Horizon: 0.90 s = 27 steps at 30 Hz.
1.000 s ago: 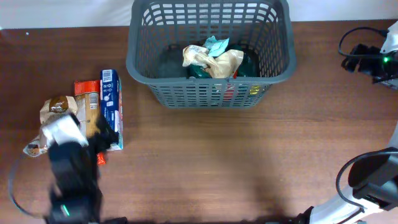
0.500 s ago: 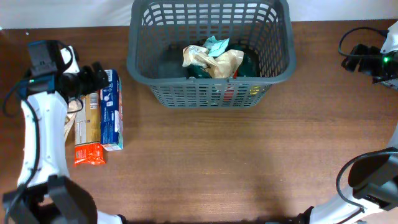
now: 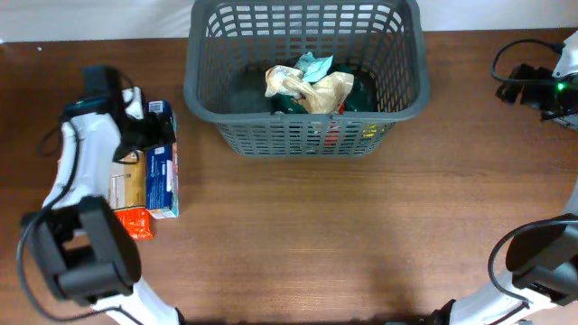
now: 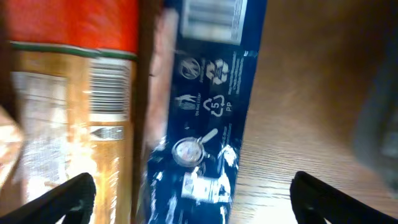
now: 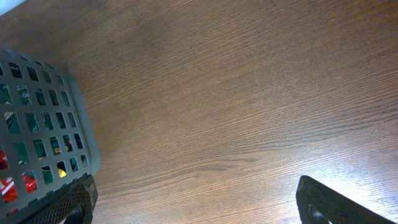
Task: Pack container
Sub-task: 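Reach the left gripper to the blue box and grasp it, then lift the blue box with the left gripper and drop it into the basket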
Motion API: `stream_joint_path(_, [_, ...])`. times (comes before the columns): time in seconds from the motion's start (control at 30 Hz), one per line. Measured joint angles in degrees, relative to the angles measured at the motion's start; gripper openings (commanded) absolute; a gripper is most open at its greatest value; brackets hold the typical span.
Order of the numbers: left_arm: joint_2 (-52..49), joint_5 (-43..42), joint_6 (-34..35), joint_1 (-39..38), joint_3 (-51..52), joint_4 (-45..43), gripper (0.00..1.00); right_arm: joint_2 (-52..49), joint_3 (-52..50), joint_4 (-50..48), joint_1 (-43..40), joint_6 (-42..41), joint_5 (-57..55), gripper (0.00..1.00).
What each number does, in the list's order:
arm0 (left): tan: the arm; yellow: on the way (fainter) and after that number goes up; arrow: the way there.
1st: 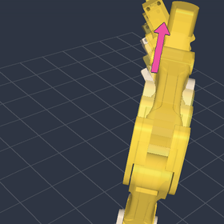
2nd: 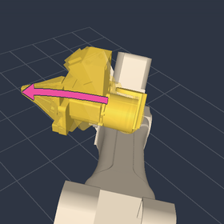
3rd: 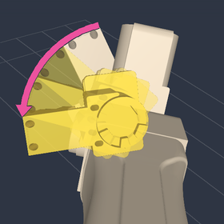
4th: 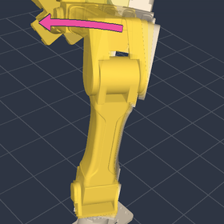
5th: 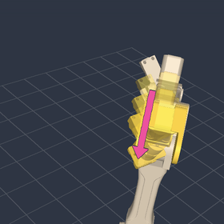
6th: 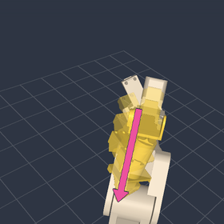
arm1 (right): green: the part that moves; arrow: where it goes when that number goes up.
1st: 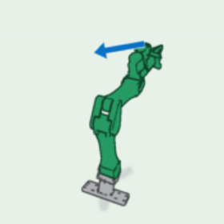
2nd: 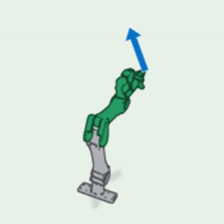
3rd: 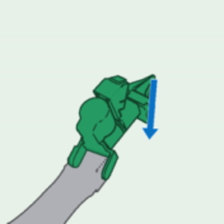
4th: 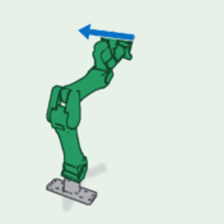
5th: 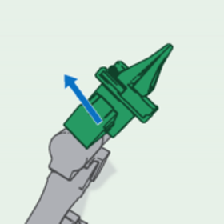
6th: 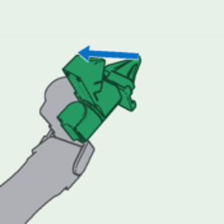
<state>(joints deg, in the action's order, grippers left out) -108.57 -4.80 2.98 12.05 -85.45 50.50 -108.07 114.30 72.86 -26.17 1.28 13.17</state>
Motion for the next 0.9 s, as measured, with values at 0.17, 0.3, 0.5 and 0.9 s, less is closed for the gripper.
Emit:
stream_joint_path(0.17, [-5.5, 4.0, -0.3, -2.9, 0.0, 0.2, 0.77, 0.0, 0.0, 0.0, 0.0, 0.0, 0.0, 0.99])
stream_joint_path(0.3, [-8.2, 5.8, -0.6, -2.9, 0.0, 0.4, 0.59, 0.0, 0.0, 0.0, 0.0, 0.0, 0.0, 0.99])
stream_joint_path(0.5, [-9.1, 7.0, -0.9, -2.2, 0.0, 0.1, 0.09, 0.0, 0.0, 0.0, 0.0, 0.0, 0.0, 0.99])
stream_joint_path(0.9, [-9.6, 7.3, -1.1, -2.0, -8.4, 9.0, 0.02, 0.0, 0.0, 0.0, 0.0, 0.0, 0.0, 0.99])
